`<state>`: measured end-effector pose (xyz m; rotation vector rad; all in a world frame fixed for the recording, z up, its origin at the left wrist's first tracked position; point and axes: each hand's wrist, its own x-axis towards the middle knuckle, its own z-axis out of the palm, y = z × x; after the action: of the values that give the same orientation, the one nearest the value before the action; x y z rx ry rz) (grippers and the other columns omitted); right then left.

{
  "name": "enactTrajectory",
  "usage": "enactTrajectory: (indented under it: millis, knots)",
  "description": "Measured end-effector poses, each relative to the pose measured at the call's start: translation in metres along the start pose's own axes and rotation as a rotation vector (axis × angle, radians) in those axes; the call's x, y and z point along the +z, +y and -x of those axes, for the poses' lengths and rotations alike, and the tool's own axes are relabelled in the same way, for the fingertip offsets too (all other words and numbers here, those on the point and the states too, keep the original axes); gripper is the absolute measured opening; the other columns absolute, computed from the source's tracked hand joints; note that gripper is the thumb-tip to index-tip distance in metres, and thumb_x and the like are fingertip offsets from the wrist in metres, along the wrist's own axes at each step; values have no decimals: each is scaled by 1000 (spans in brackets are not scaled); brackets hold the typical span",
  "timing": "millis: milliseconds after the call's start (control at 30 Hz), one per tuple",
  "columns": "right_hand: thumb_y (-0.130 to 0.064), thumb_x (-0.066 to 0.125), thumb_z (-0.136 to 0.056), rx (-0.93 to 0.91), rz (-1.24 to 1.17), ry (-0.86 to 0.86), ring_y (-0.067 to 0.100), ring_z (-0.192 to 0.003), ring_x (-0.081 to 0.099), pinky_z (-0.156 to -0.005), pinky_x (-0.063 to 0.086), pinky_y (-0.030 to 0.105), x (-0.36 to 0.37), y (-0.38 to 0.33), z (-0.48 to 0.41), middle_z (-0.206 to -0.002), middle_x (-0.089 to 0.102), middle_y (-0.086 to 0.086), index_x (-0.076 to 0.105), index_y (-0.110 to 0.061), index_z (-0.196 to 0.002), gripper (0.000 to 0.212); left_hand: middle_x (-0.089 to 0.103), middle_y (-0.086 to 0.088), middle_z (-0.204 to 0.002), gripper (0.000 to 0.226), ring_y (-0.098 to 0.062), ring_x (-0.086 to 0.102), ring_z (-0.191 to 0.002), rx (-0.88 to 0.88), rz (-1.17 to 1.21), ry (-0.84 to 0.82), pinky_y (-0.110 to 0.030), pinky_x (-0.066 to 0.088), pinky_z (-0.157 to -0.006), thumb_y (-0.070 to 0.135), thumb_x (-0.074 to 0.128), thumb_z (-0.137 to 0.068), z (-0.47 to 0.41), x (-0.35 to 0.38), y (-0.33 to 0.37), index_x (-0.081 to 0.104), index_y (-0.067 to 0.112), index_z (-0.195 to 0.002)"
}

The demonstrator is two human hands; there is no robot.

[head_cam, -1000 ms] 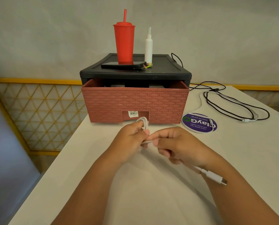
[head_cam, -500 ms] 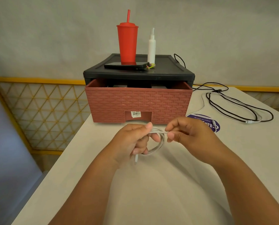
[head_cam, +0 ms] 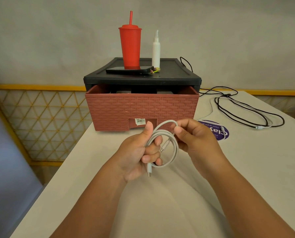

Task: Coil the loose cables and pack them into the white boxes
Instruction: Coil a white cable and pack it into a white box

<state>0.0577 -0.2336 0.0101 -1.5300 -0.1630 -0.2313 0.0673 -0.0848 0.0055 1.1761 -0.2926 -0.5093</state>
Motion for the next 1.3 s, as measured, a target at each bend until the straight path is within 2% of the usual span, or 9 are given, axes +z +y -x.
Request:
enactTrajectory:
  millis: [167, 300, 400, 533, 700, 833, 1000, 1167, 1300]
  knots:
    - [1, 46, -91, 172, -297, -86, 8, -50, 55, -50, 49, 20, 6, -1, 4, -63, 62, -3, 57, -12, -86, 18, 20, 9, -40, 47, -4, 23, -33, 29, 77, 25, -22, 43, -49, 56, 39, -78, -2, -2, 0, 53, 15, -59]
    - [-7, 44, -91, 227, -323, -115, 11, -59, 54, -61, 49, 27, 6, -3, 4, -65, 62, -1, 60, -13, -88, 17, 21, 9, -40, 45, -5, 23, -33, 79, 99, 92, -21, 43, -48, 55, 39, -76, -4, -1, 1, 47, 14, -61]
    - [-17, 59, -81, 231, -195, -192, 12, -62, 54, -62, 44, 25, 9, 0, 7, -65, 60, -2, 54, -16, -91, 11, 20, 9, -40, 43, -6, 23, -34, 124, 83, 165, -22, 42, -49, 55, 40, -74, -6, 0, -1, 45, 13, -63]
    - [3, 59, -83, 226, -28, -207, 23, -78, 59, -70, 43, 35, 15, 7, 8, -79, 62, 7, 52, -16, -99, 26, 21, 8, -41, 44, -7, 23, -35, 154, 65, 236, -25, 37, -52, 55, 42, -73, -9, -2, -3, 47, 12, -64]
    - [-3, 61, -85, 115, 281, -188, 5, -69, 60, -68, 55, 23, 7, 4, 6, -105, 62, -1, 61, -26, -105, 31, 23, 8, -40, 47, -7, 25, -34, 177, -38, 315, -27, 40, -55, 49, 37, -91, -12, -5, -4, 49, 11, -66]
    - [-5, 64, -83, 17, 521, -163, 8, -66, 57, -74, 49, 20, 6, 5, 5, -98, 62, -11, 56, -34, -112, 41, 24, 8, -40, 46, -7, 25, -35, 207, -110, 363, -26, 38, -55, 45, 39, -93, -12, -12, -4, 50, 11, -65]
    - [-12, 66, -83, -132, 625, -28, 10, -67, 57, -59, 40, 11, 2, 3, 5, -79, 60, -9, 48, -31, -82, 26, 23, 8, -41, 41, -6, 26, -34, 168, 113, 291, -25, 40, -54, 41, 40, -94, -12, -15, -3, 50, 11, -69]
    - [-18, 55, -92, 122, 250, -121, 9, -81, 60, -76, 45, 26, 3, 2, 3, -86, 64, -5, 60, -24, -104, 14, 41, 2, -45, 44, -8, 45, -41, 153, 404, 177, -24, 51, -55, 39, 37, -96, -16, -12, -5, 53, 9, -68]
    - [-17, 42, -97, 319, -111, -215, 10, -73, 59, -73, 45, 26, 5, 2, 4, -82, 62, -3, 61, -20, -106, 21, 48, -1, -57, 48, -11, 53, -55, 123, 504, 132, -29, 54, -68, 39, 35, -95, -19, -9, -10, 55, 11, -63]
